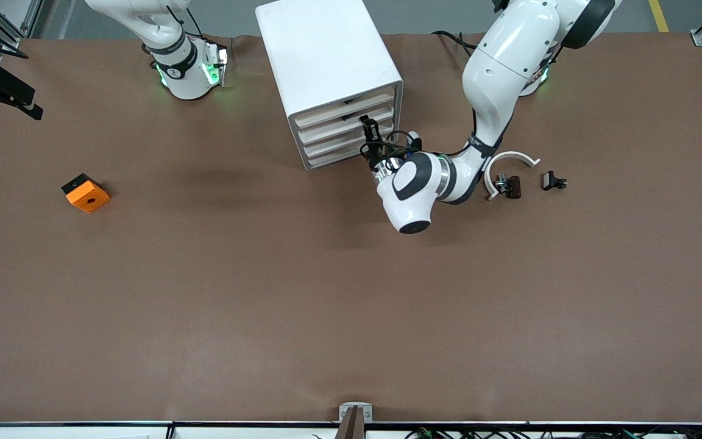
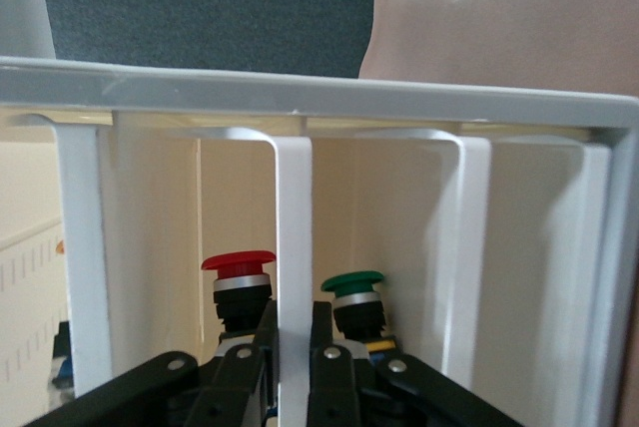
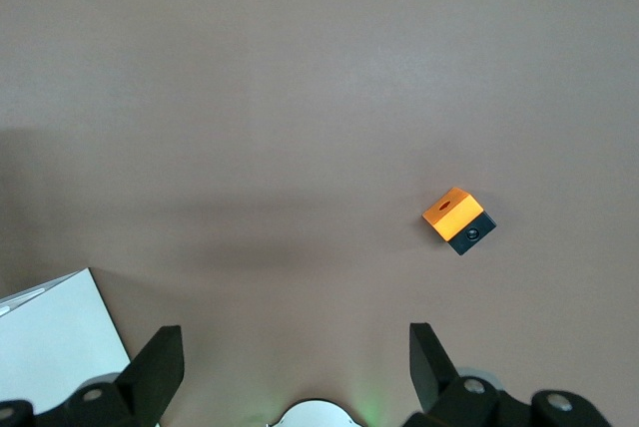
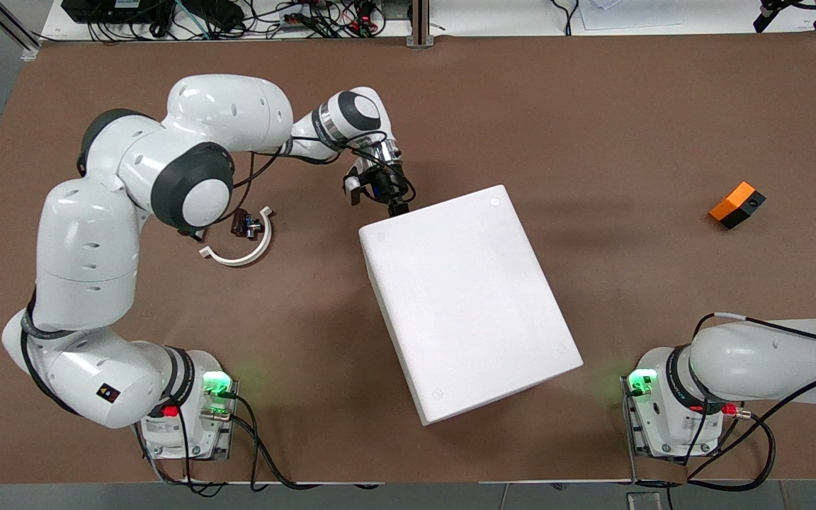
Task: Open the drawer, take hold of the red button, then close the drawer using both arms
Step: 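Pull the drawer open with the left gripper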
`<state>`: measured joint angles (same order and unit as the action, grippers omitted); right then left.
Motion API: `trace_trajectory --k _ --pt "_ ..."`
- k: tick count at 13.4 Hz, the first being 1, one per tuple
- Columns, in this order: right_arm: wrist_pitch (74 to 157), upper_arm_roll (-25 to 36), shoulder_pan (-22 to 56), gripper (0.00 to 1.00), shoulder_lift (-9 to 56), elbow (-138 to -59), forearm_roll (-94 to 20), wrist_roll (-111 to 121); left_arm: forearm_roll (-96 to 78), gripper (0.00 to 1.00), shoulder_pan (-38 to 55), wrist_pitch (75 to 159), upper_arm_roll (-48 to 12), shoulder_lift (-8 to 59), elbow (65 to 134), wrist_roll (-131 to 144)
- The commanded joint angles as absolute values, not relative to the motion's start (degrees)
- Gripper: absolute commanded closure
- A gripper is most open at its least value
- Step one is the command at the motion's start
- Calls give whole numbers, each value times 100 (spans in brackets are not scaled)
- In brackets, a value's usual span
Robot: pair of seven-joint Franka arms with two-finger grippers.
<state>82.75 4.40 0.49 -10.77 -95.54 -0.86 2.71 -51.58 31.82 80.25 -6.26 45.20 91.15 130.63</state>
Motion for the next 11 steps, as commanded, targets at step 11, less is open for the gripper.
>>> trace_trajectory --k 11 --pt "8244 483 97 0 -1125 -9580 -97 246 -5212 81 1908 8244 -202 4764 8025 13052"
